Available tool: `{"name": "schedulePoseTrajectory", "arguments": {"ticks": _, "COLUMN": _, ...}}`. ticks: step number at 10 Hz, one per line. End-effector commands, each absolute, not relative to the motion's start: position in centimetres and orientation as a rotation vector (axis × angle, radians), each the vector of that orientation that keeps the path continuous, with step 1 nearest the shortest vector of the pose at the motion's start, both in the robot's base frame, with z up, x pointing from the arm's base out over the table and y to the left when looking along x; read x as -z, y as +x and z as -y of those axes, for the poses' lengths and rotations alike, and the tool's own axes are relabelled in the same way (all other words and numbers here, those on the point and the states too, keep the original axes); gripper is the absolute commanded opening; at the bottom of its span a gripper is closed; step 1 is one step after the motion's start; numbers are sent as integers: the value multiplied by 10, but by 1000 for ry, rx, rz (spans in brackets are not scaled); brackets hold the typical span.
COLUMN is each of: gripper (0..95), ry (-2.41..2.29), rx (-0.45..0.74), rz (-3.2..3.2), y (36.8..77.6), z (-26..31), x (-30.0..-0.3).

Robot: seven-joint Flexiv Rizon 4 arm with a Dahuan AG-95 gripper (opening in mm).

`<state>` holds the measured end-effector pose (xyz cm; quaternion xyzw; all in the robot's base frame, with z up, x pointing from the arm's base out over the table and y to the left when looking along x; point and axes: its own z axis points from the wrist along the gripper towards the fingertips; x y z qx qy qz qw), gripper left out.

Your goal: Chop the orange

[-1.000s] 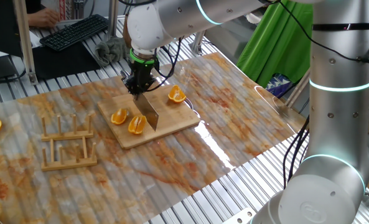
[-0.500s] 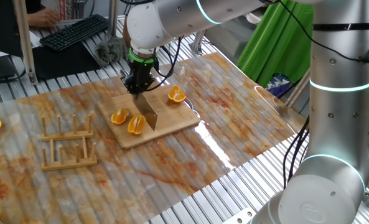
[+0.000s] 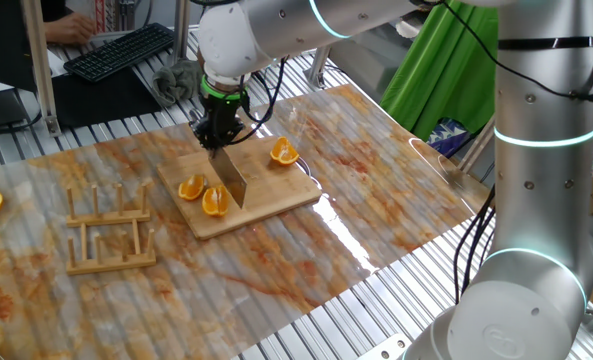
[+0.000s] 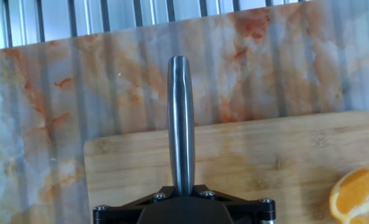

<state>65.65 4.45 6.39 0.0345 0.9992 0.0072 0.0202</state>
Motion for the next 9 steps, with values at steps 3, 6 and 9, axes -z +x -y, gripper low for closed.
{"name": "schedulePoseTrajectory", "arguments": {"ticks": 3, "gripper": 0, "ry": 140, "rx": -3, "rz": -3131, "y": 658, "z": -46, "x": -75}}
{"name": "schedulePoseTrajectory", "arguments": {"ticks": 6, "gripper": 0, "ry": 190, "rx": -5, "rz": -3136, "y": 653, "z": -52, "x": -79}}
{"name": "schedulePoseTrajectory", "arguments": {"ticks": 9, "gripper": 0, "ry": 235, "rx": -9, "rz": -3129, "y": 640, "z": -56, "x": -75}}
